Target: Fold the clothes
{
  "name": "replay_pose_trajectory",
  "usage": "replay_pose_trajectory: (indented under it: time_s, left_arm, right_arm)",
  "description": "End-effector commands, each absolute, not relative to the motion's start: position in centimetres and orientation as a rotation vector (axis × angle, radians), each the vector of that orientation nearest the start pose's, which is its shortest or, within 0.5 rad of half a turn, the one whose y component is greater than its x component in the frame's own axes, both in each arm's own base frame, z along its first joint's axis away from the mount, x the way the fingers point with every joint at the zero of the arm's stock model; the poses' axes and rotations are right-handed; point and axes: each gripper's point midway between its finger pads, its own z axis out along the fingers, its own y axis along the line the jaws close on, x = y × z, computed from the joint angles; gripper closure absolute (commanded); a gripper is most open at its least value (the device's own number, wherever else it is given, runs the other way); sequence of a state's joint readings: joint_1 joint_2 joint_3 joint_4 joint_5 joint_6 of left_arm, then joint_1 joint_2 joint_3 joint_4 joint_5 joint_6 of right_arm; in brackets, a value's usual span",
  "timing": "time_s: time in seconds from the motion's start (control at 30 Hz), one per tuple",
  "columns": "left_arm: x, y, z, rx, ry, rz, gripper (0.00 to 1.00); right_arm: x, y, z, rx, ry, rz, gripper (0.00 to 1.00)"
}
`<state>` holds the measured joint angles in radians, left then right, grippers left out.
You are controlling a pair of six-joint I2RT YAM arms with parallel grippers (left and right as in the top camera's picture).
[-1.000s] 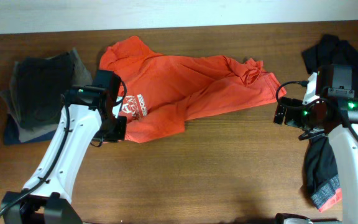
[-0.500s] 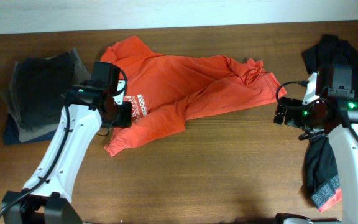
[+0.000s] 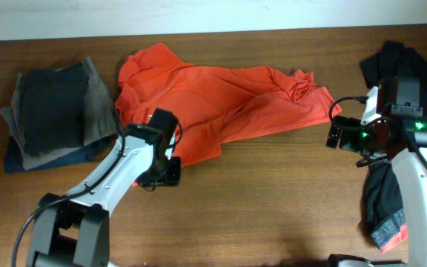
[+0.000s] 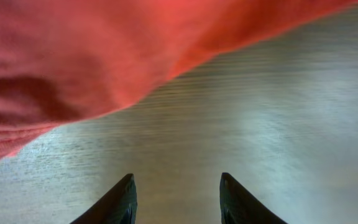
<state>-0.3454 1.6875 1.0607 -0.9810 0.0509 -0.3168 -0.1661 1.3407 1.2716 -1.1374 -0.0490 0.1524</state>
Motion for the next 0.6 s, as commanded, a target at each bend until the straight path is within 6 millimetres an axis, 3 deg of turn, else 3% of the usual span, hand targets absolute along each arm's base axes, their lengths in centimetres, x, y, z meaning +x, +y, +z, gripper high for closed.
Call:
replay_pose_trajectory:
  time_s: [0.0, 0.13, 0.33, 0.57]
  left_arm:
    - [26.0, -8.7, 2.0, -0.13, 3.145, 0.058, 0.55]
    - [27.5, -8.5, 0.4, -0.13, 3.044, 0.059, 0.42]
    - [28.6, -7.4, -0.8, -0.138, 2.954, 0.139, 0.4]
    - [31.4, -8.4, -0.3, -0.147, 2.836, 0.064, 0.4]
  right_arm:
    - [29.4, -4.4, 18.5, 0.428, 2.74, 0.049, 0.01]
    - [29.3, -4.4, 17.9, 0.432, 2.758, 0.049, 0.01]
    - [29.3, -4.4, 17.8, 0.432, 2.763, 0.049, 0.01]
    - [29.5, -4.4, 17.6, 0.433, 2.765, 0.049, 0.01]
